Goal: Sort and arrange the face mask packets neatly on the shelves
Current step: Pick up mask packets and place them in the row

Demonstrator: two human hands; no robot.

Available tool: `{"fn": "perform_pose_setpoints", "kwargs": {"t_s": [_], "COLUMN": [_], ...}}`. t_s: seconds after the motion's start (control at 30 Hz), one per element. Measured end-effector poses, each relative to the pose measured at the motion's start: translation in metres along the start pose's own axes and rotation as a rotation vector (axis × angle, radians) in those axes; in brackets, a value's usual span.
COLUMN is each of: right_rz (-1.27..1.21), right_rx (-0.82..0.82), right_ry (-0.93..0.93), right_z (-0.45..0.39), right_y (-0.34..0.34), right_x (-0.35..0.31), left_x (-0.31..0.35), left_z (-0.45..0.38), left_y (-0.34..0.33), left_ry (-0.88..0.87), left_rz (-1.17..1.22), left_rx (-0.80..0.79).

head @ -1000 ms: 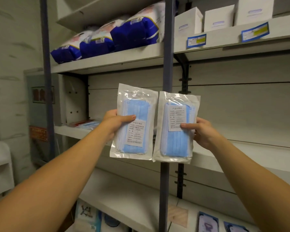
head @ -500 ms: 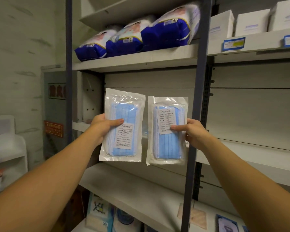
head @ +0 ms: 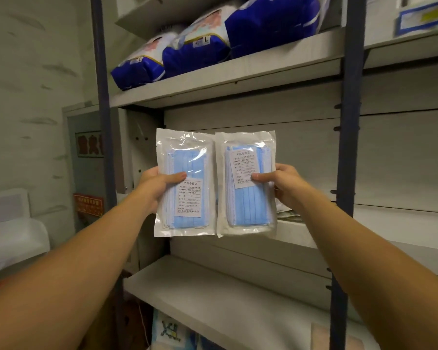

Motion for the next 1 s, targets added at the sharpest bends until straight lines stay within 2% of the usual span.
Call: {"fn": "perform_pose_setpoints", "kwargs": {"t_s": [0.3, 0.63, 0.87, 1.0], "right_rz": [0.006, -0.055, 0.088, 0.226], "right_rx": [0.037, 0.151, 0.321, 0.422], "right_ry": [-0.004, 0.005, -0.019, -0.106], "right_z": [-0.076, -0.106, -0.116, -0.105], "right_y": [0.002, 0.021, 0.056, 0.075], "right_x": [0.011, 0.002, -0.007, -0.001], "left_x": [0.012, 0.006, -0.007, -0.02], "left_z": [-0.087, -0.15, -0.198, -0.221], "left_y": [-0.024, -0.043, -0.064, -0.079], "left_ry": [-0.045, -0.061, 0.023, 0.075], "left_rz": [-0.008, 0.116, 0.281, 0.329], "left_rx": [-0.088, -0.135, -0.244, -0.311]}}
Point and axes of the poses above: each hand's wrist, its own z-axis away from the middle knuckle, its own y-axis out of the back of the hand, x = y × z, the point moved 5 cm from there along -z, towards the middle knuckle, and after that the axes turned 4 degrees about y, right-handed, at the moved point
